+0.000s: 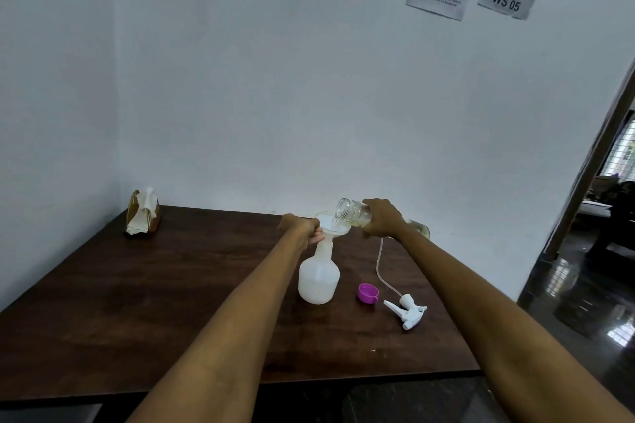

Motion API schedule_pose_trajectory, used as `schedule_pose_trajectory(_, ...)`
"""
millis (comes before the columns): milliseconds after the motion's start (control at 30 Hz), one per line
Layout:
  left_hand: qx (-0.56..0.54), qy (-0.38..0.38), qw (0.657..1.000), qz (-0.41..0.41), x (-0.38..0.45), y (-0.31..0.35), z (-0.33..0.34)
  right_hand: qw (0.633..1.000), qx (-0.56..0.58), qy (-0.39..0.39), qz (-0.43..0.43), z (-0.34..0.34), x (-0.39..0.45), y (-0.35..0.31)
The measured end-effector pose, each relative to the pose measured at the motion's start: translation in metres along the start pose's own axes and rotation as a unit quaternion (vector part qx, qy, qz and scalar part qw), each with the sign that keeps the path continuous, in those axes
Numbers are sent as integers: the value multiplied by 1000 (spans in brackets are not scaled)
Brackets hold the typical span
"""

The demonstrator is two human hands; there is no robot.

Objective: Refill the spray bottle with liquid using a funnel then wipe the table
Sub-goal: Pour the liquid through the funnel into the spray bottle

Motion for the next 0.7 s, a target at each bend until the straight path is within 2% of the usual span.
schedule_pose_trajectory(700,-2,2,1000,2,0,0,0,1000,-12,-3,-2,2,2,0)
Point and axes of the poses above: each hand's wrist, its own x-axis towards the middle knuckle, its own z-axis out of the palm, y = z × x, the point moved 5 cm from there along x, towards the middle knuckle, and after that the axes turned 3 degrees about x, right-handed, at the moved point
